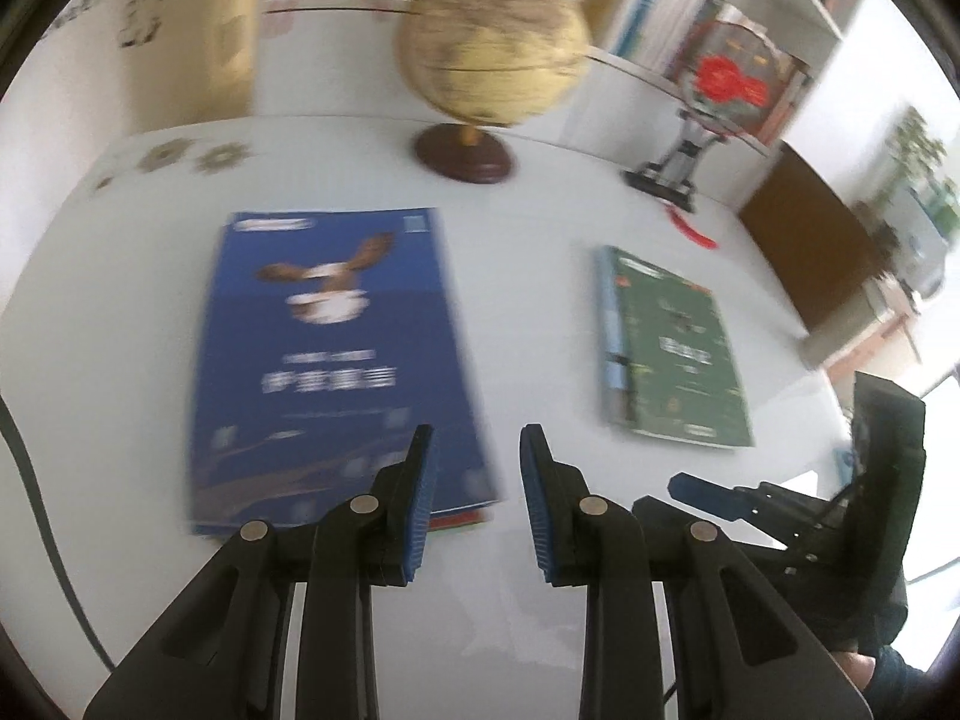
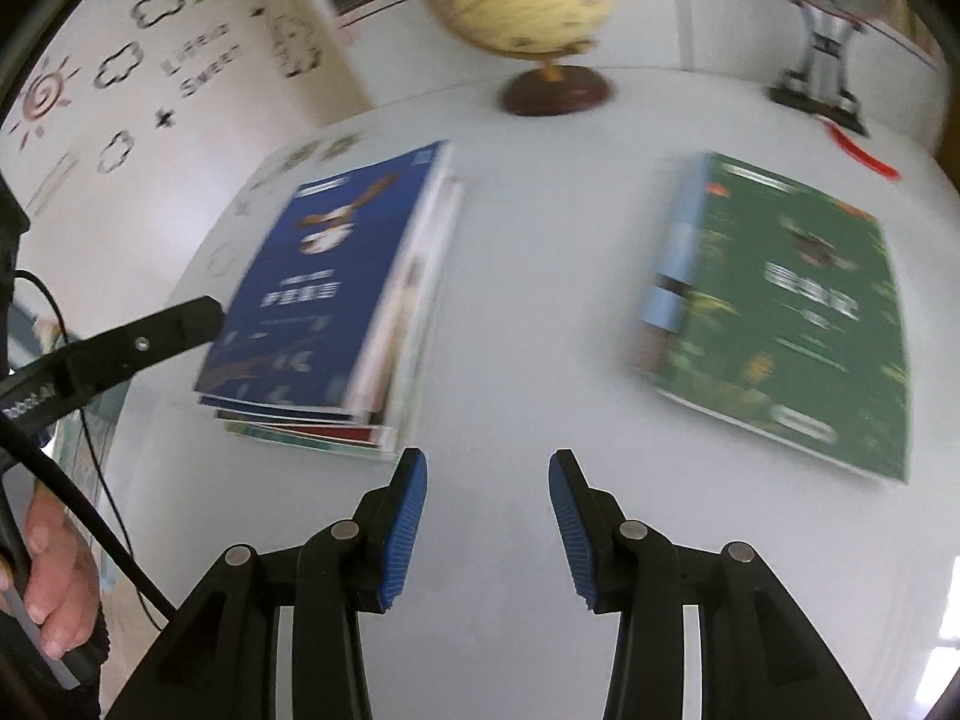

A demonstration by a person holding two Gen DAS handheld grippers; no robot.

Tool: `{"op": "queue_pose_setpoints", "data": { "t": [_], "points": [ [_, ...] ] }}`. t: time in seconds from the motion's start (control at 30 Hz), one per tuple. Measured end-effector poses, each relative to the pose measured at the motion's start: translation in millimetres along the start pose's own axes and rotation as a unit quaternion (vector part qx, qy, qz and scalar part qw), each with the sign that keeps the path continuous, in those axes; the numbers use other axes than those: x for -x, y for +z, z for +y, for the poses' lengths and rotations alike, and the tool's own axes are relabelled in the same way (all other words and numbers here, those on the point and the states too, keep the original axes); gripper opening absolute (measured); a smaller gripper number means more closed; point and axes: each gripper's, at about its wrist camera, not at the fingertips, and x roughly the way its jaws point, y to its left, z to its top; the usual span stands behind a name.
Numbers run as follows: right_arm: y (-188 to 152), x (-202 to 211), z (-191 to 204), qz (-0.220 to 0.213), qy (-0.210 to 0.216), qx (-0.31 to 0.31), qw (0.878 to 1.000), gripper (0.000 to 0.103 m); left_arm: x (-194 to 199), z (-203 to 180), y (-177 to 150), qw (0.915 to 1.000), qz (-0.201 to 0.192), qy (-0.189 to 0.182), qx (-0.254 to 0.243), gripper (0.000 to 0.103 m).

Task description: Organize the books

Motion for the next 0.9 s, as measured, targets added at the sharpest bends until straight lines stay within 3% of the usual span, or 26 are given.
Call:
{"op": "queue_pose_setpoints", "data": {
  "t": [0.17,0.23,0.3,0.4,0.5,0.63,0.9],
  "points": [
    [-7,26,-53,-0.005,-0.034,-0.061,0.998,0.041,-27,-48,5,0.9975,0.028,-0.062,-0.02,0.025],
    [-9,36,-78,-0.01,-0.04,-0.091,0.995,0.042,-47,-70,7,0.9936,0.062,-0.092,-0.023,0.025],
    [-11,44,-105,-0.016,-0.044,-0.117,0.992,0.045,-62,-86,9,0.9907,0.085,-0.103,-0.025,0.025],
    [-5,47,-145,-0.017,-0.052,-0.146,0.988,0.045,-90,-105,13,0.989,0.09,-0.117,-0.008,0.025],
    [3,45,-183,-0.019,-0.058,-0.167,0.984,0.045,-121,-113,16,0.9886,0.102,-0.11,0.011,0.025],
    [12,38,-220,-0.017,-0.034,-0.204,0.978,0.045,-158,-119,16,0.9869,0.124,-0.098,0.034,0.025],
    [19,16,-241,-0.001,0.013,-0.202,0.979,0.045,-172,-123,10,0.9864,0.127,-0.083,0.064,0.025]
  ]
}}
